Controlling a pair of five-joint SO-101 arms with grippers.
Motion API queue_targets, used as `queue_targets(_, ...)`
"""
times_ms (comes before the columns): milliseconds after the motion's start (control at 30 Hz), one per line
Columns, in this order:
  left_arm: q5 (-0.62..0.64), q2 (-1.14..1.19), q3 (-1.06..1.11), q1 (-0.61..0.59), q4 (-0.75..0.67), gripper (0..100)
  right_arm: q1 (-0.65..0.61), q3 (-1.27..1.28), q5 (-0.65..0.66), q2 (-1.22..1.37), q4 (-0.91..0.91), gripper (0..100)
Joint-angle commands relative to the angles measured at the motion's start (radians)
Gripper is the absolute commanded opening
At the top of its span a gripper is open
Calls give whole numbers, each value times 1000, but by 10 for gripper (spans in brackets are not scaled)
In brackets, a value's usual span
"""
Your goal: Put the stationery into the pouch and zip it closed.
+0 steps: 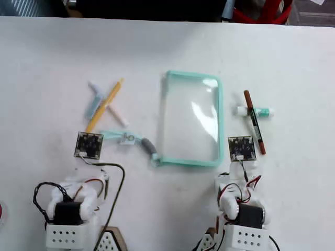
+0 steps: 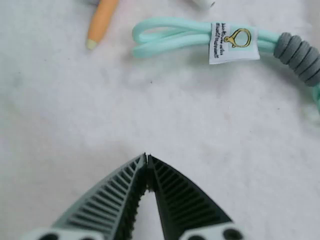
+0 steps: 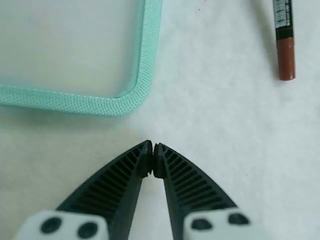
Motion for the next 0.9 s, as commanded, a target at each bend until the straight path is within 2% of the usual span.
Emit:
queue_targets(0,9,8,-2,-5,-11,26,7,9,3,-7,4,20)
queue_targets(500,11,8,-2,5,-11,26,4,9,3,-7,4,19)
queue_targets(700,9,8,-2,117,-11,26,2,9,5,-7,4,19)
queue_targets(867,12,1,-3,274,-54,27,2,9,5,-7,4,20)
